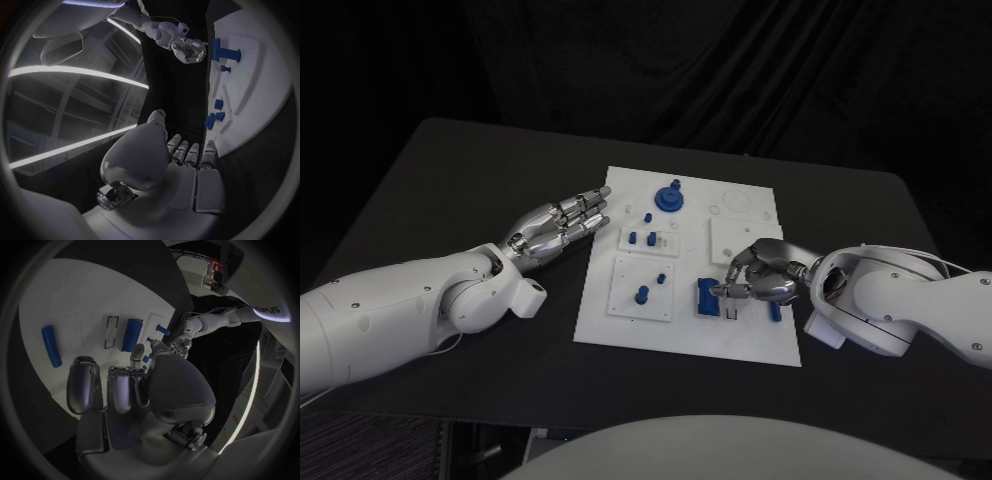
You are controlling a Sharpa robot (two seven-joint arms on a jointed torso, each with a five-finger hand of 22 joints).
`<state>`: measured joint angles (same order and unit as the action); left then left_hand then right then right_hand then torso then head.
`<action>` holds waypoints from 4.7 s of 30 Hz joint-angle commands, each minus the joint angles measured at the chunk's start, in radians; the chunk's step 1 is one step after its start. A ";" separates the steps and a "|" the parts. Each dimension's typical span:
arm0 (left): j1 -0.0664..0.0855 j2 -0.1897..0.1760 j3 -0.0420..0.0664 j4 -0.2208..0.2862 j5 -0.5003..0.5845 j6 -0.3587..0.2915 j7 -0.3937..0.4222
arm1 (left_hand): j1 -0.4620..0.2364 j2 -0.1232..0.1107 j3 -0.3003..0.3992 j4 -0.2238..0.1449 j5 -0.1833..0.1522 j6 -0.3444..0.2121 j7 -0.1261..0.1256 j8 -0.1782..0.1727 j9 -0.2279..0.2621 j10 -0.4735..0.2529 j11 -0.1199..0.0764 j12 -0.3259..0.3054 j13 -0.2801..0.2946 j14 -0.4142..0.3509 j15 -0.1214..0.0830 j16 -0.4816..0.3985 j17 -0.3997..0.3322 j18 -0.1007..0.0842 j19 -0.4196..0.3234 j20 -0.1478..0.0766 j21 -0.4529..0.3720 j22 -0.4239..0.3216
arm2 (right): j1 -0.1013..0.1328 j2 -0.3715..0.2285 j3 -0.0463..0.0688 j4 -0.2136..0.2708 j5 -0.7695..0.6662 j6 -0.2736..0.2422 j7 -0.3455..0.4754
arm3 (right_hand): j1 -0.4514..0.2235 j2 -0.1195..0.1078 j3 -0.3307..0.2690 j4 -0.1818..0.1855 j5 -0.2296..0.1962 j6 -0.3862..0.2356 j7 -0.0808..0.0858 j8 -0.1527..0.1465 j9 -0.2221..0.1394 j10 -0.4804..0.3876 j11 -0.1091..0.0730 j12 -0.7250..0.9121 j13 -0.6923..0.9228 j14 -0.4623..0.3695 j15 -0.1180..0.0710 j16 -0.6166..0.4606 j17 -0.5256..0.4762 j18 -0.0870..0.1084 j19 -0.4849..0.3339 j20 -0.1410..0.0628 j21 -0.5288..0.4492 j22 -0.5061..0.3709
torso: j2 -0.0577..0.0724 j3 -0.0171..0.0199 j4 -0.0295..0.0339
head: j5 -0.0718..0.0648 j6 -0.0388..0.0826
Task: Assemble the parts on the task board
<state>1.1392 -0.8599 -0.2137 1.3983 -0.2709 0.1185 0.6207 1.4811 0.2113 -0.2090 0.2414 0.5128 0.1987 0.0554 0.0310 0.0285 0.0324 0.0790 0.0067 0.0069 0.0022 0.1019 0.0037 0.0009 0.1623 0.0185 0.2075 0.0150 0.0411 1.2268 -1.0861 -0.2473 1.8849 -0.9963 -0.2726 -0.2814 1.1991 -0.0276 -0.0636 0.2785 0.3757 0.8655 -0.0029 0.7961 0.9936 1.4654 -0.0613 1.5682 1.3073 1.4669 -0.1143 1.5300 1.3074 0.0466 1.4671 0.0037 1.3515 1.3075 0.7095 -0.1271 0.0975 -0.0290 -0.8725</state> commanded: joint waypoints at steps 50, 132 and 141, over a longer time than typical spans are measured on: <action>-0.008 -0.004 0.001 -0.002 0.000 0.009 0.013 | 0.002 0.013 0.005 -0.006 0.007 0.008 0.007 0.007 0.002 0.011 0.012 0.004 0.004 -0.002 0.010 -0.004 -0.001 0.014 0.001 0.010 0.000 0.001 | -0.001 -0.209 -0.001 0.054 -0.390 0.070 -0.337 | -0.031 0.056 -0.112 0.004 0.001 0.170 0.042 -0.431 -0.435 0.105 0.032 0.003 0.263 0.081 0.009 -0.024 0.140 -0.013 0.048 0.005 0.075 0.219 | 0.000 -0.0019 0.0007 | -0.011 0.000; -0.017 -0.007 0.001 -0.005 0.000 0.019 0.012 | 0.003 0.014 0.007 -0.009 0.008 0.006 0.006 0.006 0.001 0.015 0.023 0.005 0.005 -0.002 0.011 -0.004 -0.001 0.014 0.001 0.010 0.000 0.000 | -0.086 -0.120 -0.001 0.064 -0.325 -0.071 -0.274 | 0.104 -0.096 0.423 -0.149 0.005 0.209 0.049 -0.552 -0.531 0.105 0.034 0.003 0.263 0.070 0.025 -0.051 0.084 0.009 0.006 0.019 -0.032 0.189 | 0.000 -0.0001 0.0003 | -0.008 0.000; -0.018 -0.006 0.001 -0.004 0.000 0.020 0.012 | 0.003 0.014 0.007 -0.010 0.007 0.005 0.005 0.006 0.001 0.016 0.027 0.005 0.005 -0.002 0.011 -0.004 -0.001 0.013 0.001 0.010 0.000 0.000 | -0.061 -0.117 0.000 0.086 -0.099 -0.084 -0.249 | 0.078 -0.106 0.452 -0.149 0.003 0.210 0.047 -0.547 -0.526 0.105 0.032 0.003 0.263 0.073 0.024 -0.044 0.095 0.008 0.010 0.018 -0.023 0.192 | 0.000 -0.0004 0.0007 | -0.008 0.000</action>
<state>1.1238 -0.8677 -0.2137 1.3927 -0.2708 0.1233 0.6203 1.4851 0.2153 -0.2035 0.2358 0.5165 0.2023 0.0590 0.0309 0.0287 0.0483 0.1023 0.0066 0.0102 -0.0014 0.1054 0.0037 0.0011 0.1623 0.0221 0.2111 0.0150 0.0412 1.1630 -1.2046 -0.2474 1.9673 -1.2314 -0.3283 -0.5512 1.2877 -0.1330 0.3563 0.1520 0.3815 1.0681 0.0463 0.2426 0.4646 1.4610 -0.0246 1.5714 1.3081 1.4623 -0.0897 1.4790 1.3073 0.0468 1.4670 0.0180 1.3242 1.3081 0.7096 -0.1269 0.0979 -0.0360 -0.8725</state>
